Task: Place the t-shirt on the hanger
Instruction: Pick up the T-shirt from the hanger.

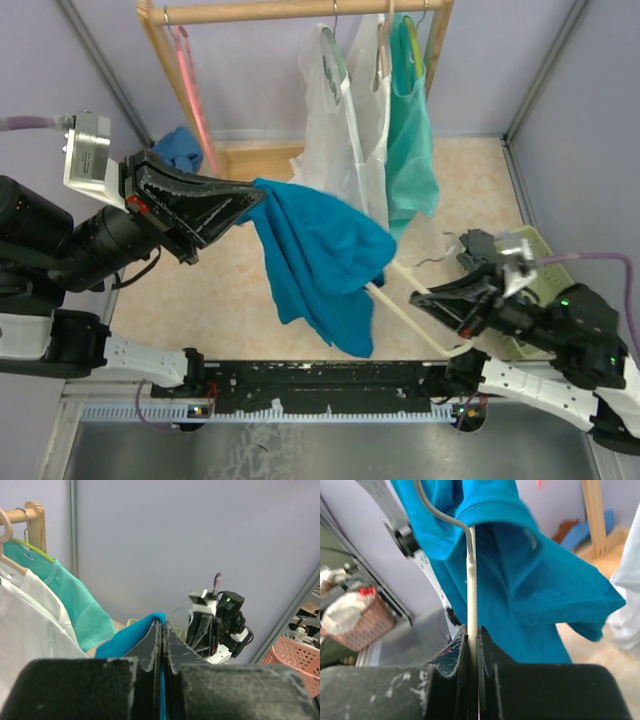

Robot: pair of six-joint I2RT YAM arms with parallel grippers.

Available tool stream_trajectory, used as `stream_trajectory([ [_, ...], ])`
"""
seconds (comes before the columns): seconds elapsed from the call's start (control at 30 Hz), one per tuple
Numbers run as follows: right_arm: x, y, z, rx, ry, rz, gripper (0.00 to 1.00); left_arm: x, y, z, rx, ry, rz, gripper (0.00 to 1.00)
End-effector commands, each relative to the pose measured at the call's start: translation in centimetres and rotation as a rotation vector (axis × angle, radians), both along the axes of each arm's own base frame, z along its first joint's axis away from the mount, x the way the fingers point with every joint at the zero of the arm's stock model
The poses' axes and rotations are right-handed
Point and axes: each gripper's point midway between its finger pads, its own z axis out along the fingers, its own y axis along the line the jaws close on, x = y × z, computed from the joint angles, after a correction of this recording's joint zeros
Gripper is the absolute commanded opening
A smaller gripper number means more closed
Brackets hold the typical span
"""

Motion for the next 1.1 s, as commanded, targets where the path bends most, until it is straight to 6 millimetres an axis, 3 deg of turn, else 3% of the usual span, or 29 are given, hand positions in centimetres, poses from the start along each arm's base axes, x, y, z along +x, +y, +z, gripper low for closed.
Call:
stream_trajectory([
  [0.0,-0.3,1.5,0.4,-0.035,-0.023,0.050,0.00,-0.1,0.7,1.9,-0.055,-0.024,0.003,0.00],
  [0.13,-0.5,-3.9,4.0,0.094,-0.077,-0.071,0.00,-0.4,0.6,2.6,-0.079,-0.040,-0.018,0.00],
  [0.27,-0.4,-7.8,4.9,0.188,-0.086,-0.169,0.00,-0.6,0.2,3.3,-0.096,-0.059,-0.028,0.00],
  [0.33,0.0,-6.7,4.2,0.177,-0.066,-0.160,0.00,-0.6,-0.2,3.4,-0.098,-0.064,-0.028,0.00],
  [0.4,0.5,-3.2,2.6,0.120,-0.028,-0.102,0.00,-0.6,-1.0,3.4,-0.094,-0.071,-0.031,0.00],
  [0.5,0.5,3.7,-0.9,0.003,0.046,0.064,0.00,-0.4,-1.9,3.4,-0.080,-0.075,-0.024,0.00],
  [0.53,0.6,5.3,-2.0,-0.040,0.068,0.100,0.00,-0.4,-2.1,3.4,-0.077,-0.074,-0.022,0.00],
  [0.6,1.0,6.7,-3.6,-0.103,0.100,0.108,0.00,-0.4,-2.3,3.4,-0.074,-0.074,-0.023,0.00],
  [0.67,1.4,5.8,-3.3,-0.112,0.080,0.069,0.00,-0.4,-2.2,3.4,-0.078,-0.071,-0.023,0.00],
  [0.83,0.2,-0.6,2.4,0.061,-0.051,-0.025,0.00,-0.3,-2.0,3.2,-0.072,-0.062,-0.015,0.00],
  [0.93,-0.1,-3.8,4.0,0.165,-0.087,-0.086,0.00,-0.2,-2.0,2.9,-0.063,-0.055,-0.011,0.00],
  [1.0,-0.2,-4.3,4.1,0.214,-0.092,-0.094,0.00,0.0,-2.0,2.6,-0.055,-0.051,-0.002,0.00],
  [1.07,0.1,-2.5,3.3,0.197,-0.077,-0.064,0.00,0.2,-2.1,2.2,-0.043,-0.044,0.009,0.00],
])
